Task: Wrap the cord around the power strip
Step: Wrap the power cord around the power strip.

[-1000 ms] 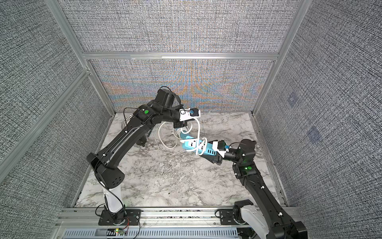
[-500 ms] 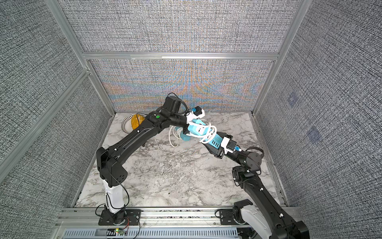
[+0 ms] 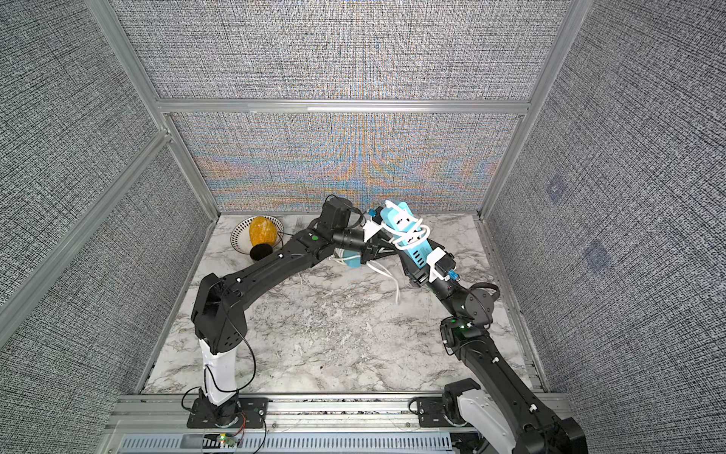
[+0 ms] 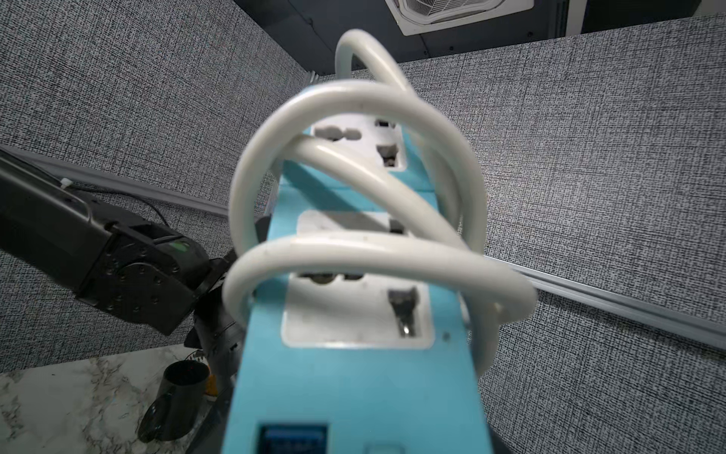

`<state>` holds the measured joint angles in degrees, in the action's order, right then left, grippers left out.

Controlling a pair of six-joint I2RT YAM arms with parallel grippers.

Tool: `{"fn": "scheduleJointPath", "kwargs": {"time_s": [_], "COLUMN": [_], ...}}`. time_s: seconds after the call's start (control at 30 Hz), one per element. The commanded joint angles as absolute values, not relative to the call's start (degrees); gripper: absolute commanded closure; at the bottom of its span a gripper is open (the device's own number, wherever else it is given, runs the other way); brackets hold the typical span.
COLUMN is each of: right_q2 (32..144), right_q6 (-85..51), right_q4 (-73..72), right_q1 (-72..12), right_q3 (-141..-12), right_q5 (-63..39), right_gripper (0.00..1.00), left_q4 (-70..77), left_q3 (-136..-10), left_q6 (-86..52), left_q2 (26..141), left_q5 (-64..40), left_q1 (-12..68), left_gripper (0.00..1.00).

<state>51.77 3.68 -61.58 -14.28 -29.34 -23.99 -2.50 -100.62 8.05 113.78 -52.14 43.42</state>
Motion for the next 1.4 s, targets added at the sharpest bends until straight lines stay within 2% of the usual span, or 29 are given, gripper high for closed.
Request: {"fn": "scheduleJointPath", "kwargs": {"time_s": [0.0, 0.2, 0.33, 0.5, 0.63, 0.8, 1.0, 1.27, 1.37], "right_q2": [50.94, 50.82, 53.44, 55.95, 58.01, 59.64, 63.24, 63.85, 63.63], "right_q6": [7.27, 12.74, 18.11, 23.28, 26.49, 26.45, 27.77, 28.75, 30.16], "right_q4": [-65.62, -54.53, -42.57, -35.25, -28.07, -19.15, -8.78, 0.84, 4.74], "right_q1": [-14.34, -14.41, -14.41, -14.41, -14.20, -11.96, -10.16, -9.97, -9.97], "right_q3": [-30.14, -34.69, -39.74, -42.41, -46.36, -51.38, -54.85, -55.37, -55.41], "right_q5": [-16.21, -1.24, 6.45, 12.96, 19.98, 19.11, 18.58, 8.40, 0.88], "right_gripper": [1.00, 1.00, 1.00, 1.00, 1.00, 1.00, 1.00, 1.00, 1.00], "left_q4": [0.40, -1.81, -5.87, -8.97, -13.51, -17.14, -18.80, -20.28, -19.31], "left_q3": [-99.13, -95.02, -93.72, -93.06, -92.30, -92.28, -92.43, -98.09, -100.11], "left_q6": [5.71, 8.07, 12.74, 14.07, 17.79, 20.71, 28.08, 43.37, 51.59], "left_q2": [113.78, 111.07, 108.54, 106.06, 104.01, 103.06, 99.28, 97.77, 98.65], "left_q5": [-53.10, -49.17, -38.73, -33.04, -22.13, -9.98, -1.73, 6.12, 8.53], "left_q1": [43.68, 45.55, 48.78, 50.08, 51.28, 51.59, 53.07, 53.31, 53.27], "left_gripper": [0.81, 0.82, 0.84, 0.89, 0.92, 0.92, 0.92, 0.93, 0.93]}}
